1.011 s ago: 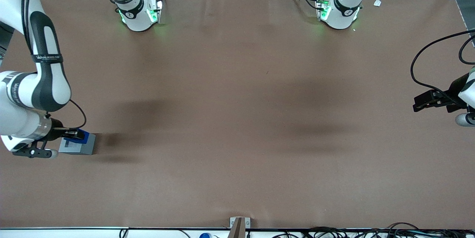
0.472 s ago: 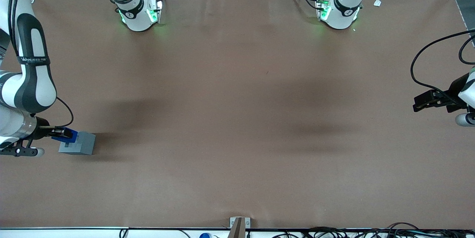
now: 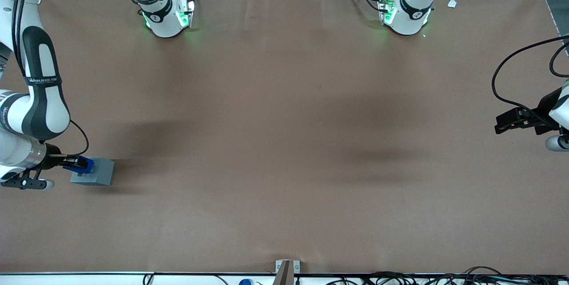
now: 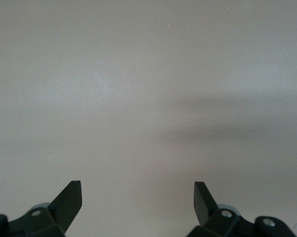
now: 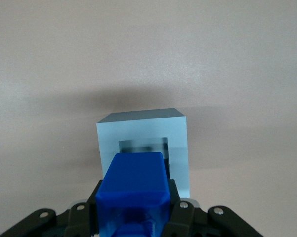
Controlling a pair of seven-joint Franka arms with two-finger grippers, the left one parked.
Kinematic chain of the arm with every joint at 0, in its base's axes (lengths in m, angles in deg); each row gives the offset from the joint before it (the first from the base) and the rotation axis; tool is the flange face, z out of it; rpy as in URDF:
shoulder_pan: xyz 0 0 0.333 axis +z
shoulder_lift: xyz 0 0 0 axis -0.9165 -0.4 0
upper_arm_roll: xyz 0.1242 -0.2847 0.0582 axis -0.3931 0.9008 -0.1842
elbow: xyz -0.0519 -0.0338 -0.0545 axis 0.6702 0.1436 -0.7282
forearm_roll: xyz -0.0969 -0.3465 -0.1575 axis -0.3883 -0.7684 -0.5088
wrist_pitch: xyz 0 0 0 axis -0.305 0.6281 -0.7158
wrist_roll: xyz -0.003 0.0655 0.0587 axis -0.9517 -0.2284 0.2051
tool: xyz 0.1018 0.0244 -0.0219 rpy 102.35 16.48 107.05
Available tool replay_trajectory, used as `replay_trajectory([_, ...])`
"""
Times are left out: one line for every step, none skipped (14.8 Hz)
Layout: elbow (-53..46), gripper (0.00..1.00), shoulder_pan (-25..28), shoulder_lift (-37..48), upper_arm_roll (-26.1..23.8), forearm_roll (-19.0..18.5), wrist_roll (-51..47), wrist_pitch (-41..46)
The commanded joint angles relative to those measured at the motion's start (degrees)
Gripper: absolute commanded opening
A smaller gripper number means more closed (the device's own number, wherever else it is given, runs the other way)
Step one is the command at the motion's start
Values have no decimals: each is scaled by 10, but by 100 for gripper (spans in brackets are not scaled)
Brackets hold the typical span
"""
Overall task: Insert blue part into gray base with right arm
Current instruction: 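Lower the blue block into the gray base's hole, pressing down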
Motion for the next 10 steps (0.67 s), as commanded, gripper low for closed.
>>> replay_trajectory([-11, 6, -6, -8, -7, -6, 4, 1])
replay_trajectory([-15, 6, -7, -10, -7, -6, 4, 1])
replay_trajectory([-18, 6, -7, -13, -7, -6, 4, 1])
replay_trajectory([-20, 6, -8, -16, -7, -6, 4, 1])
replay_trajectory([-24, 6, -8, -19, -7, -7, 4, 2])
replay_trajectory([-26, 6, -8, -20, -7, -7, 4, 2])
replay_trajectory([-27, 6, -8, -23, -7, -7, 4, 2])
replay_trajectory([-28, 6, -8, -24, -7, -7, 4, 2])
replay_trajectory([-30, 6, -8, -25, -7, -7, 5, 2])
replay_trajectory([-31, 6, -9, -25, -7, -6, 9, 1])
